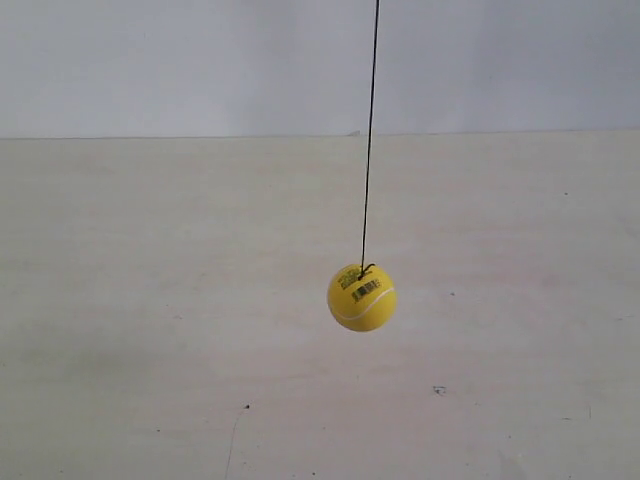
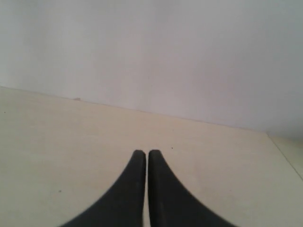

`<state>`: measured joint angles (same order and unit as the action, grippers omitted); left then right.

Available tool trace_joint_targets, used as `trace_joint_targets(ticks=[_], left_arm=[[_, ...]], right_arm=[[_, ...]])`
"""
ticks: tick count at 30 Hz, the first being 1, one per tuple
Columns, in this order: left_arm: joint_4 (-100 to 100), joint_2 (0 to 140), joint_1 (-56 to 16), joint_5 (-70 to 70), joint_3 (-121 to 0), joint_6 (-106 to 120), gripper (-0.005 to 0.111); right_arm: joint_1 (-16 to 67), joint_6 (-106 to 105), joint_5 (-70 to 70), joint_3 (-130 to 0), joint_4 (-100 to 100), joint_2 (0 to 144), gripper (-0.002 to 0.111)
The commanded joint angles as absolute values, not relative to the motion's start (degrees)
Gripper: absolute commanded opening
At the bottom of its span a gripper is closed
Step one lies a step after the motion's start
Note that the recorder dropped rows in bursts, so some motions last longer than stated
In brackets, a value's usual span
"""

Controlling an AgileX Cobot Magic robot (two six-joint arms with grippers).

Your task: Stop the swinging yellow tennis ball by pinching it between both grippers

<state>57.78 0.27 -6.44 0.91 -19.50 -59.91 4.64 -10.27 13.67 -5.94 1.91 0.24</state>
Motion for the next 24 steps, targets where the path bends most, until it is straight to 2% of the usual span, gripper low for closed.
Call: trace_joint_targets(ticks=[1,4,11,24], left_arm=[[57.4,0.1,-6.3,1.1,-19.2,-60.4,0.005],[57.4,0.1,-6.3,1.1,-19.2,-60.4,0.005],[57.4,0.1,-6.3,1.1,-19.2,-60.4,0.005],[57.4,0.1,-6.3,1.1,-19.2,-60.4,0.005]], right_arm=[[3.1,-7.6,13.5,-1.6,1.3,0.0,0.0],[2.6,-5.7,11.1,0.0,-0.4,0.0,0.0],[0.5,-4.9,18.3,0.0,-2.5,0.0,0.0],[-0.1,-5.6,18.5,0.0,-2.3,0.0,0.0]])
